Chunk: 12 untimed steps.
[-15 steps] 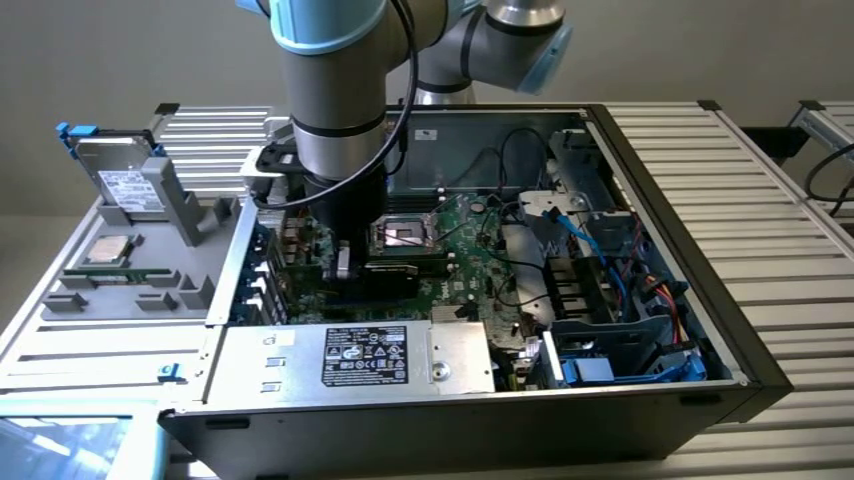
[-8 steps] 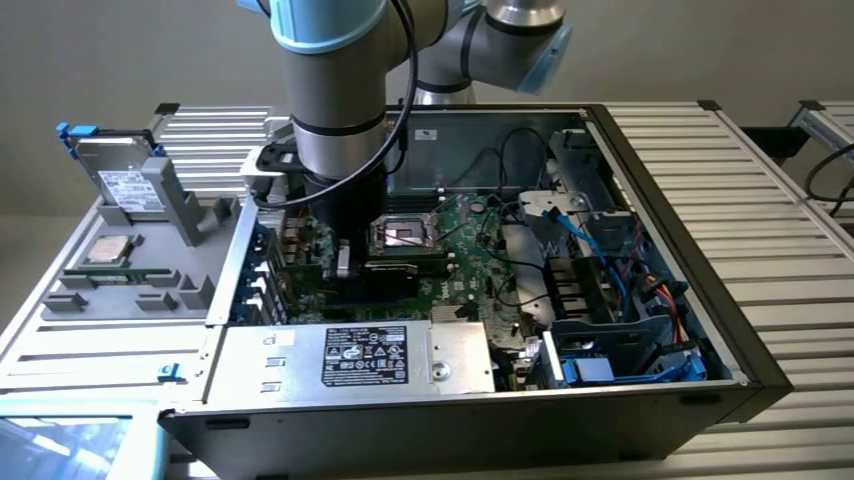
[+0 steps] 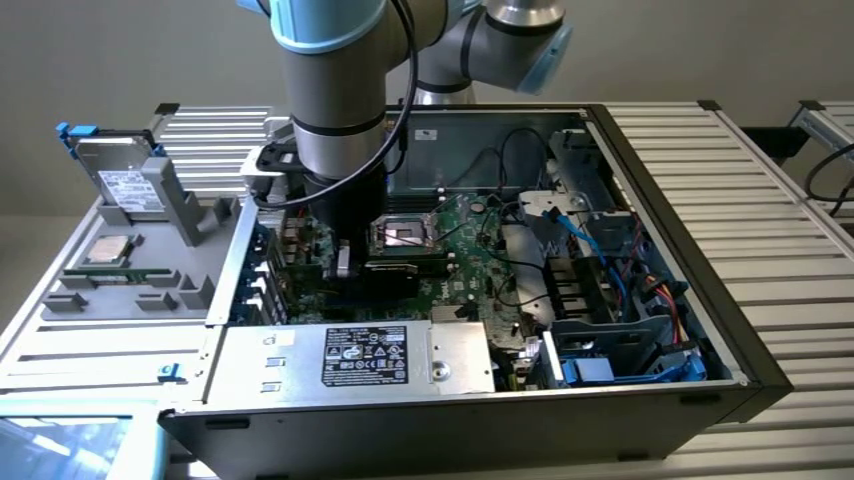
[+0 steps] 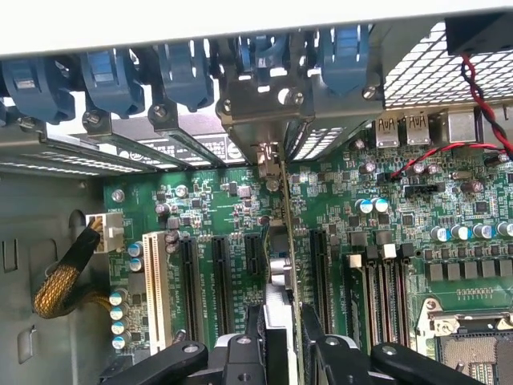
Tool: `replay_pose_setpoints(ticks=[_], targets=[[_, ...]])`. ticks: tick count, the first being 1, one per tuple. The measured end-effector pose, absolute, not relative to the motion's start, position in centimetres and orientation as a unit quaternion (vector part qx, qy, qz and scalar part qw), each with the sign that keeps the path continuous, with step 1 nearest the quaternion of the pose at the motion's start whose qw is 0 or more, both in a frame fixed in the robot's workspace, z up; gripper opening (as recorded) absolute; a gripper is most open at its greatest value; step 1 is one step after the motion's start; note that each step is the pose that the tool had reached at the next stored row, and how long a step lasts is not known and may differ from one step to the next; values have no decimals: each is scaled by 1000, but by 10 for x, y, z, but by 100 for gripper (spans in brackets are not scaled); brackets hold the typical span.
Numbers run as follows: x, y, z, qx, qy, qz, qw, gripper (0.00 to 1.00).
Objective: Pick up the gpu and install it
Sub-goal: 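Insert the gpu into the slot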
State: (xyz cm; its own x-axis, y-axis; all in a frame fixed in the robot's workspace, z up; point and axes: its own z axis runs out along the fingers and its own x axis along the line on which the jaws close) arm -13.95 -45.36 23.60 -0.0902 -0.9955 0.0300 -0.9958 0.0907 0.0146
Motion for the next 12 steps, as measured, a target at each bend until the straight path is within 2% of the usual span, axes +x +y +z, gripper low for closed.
replay_pose_setpoints(ticks=[12], targets=[[-137, -453, 236, 675, -738, 5, 17, 29]])
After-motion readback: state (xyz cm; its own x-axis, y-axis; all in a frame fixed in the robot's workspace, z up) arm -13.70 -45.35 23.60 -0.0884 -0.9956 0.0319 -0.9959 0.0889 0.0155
